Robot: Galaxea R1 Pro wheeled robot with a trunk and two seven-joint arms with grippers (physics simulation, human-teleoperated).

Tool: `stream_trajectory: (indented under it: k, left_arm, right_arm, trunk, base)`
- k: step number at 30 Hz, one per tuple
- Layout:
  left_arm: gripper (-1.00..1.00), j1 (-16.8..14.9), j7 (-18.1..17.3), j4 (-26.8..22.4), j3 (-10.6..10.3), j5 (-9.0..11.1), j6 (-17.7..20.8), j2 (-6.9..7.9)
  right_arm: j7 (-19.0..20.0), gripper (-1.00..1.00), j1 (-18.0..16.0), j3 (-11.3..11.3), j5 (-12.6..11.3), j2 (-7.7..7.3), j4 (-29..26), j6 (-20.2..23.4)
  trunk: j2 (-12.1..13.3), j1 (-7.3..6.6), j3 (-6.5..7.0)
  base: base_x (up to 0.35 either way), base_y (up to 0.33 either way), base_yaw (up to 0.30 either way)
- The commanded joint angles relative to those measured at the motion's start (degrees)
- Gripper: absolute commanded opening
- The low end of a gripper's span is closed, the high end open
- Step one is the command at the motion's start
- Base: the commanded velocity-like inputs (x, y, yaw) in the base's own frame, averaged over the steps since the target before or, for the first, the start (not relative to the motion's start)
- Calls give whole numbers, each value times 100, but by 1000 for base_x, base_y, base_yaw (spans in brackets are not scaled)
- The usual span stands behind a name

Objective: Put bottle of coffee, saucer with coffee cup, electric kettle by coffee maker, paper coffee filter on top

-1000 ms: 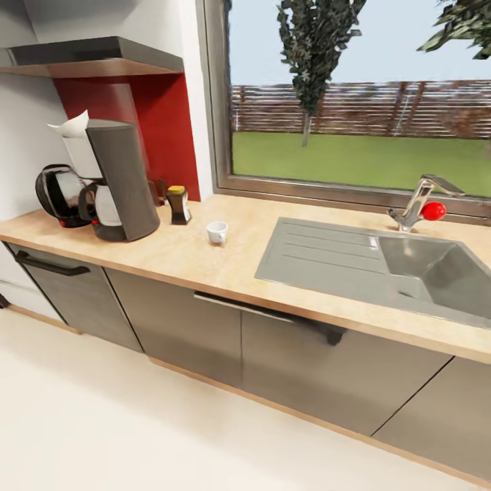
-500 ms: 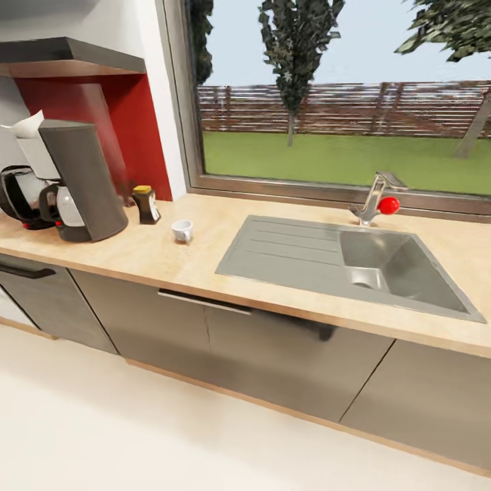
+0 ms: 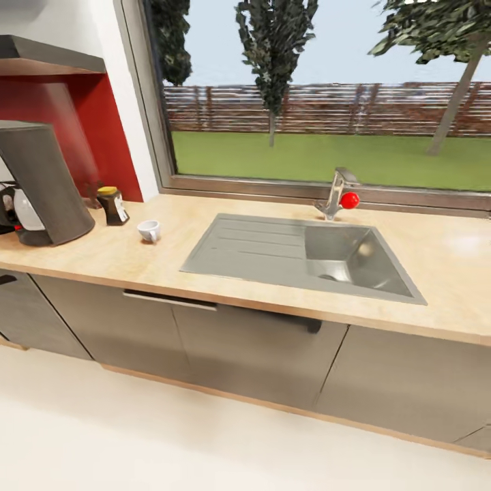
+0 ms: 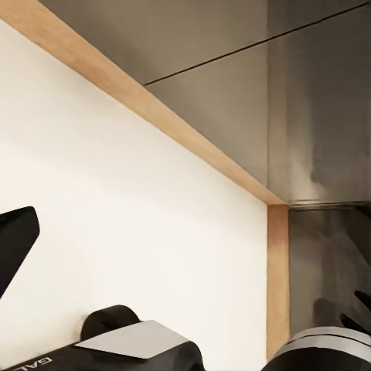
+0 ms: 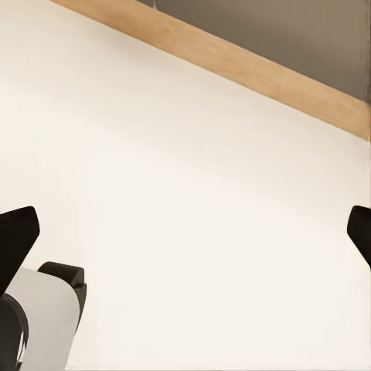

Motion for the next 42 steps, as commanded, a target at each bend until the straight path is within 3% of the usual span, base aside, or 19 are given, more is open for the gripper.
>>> stream_trajectory:
  k: [1, 12, 26, 30, 33, 34, 39, 42]
  left_arm:
    - [100, -3, -11, 4, -28, 22, -37, 1]
    - [100, -3, -11, 6, -29, 22, -37, 1]
    - [100, -3, -6, 16, -36, 22, -43, -9]
    - [100, -3, 138, 16, -29, 22, -41, 8]
    - [100, -3, 175, 18, -28, 22, -34, 54]
    - [100, -1, 184, 24, -28, 20, -32, 91]
    - [100, 10, 196, 35, -28, 15, -29, 232]
    - [100, 18, 199, 38, -31, 14, -28, 284]
  right_arm:
    - [25, 100, 1, 31, -62, -5, -6, -4]
    - [22, 100, 1, 31, -62, -5, 0, -4]
    - [-6, 100, -7, 43, -55, 33, 56, 20]
    - [-378, 100, -80, 72, -10, 562, 279, 67]
    - [-692, 100, -218, 82, 36, 786, 303, 94]
    - [-814, 100, -362, 87, 117, 934, 311, 106]
    - [-897, 100, -556, 90, 294, 1131, 317, 135]
    - [-918, 100, -775, 91, 422, 1291, 318, 438]
  trunk:
    - [-2, -1, -4]
    - [-2, -1, -4]
    - [-2, -1, -4]
    - [-2, -1, -4]
    - [-2, -1, -4]
    - [-2, -1, -4]
    - [-2, -1, -4]
    - [-2, -1, -4]
  base:
    - [-95, -280, -146]
    - [-24, -112, -207]
    - [0, -254, -21]
    - [0, -135, 0]
    - [0, -35, 0]
    - [0, -13, 0]
    - [0, -7, 0]
    - [0, -2, 0]
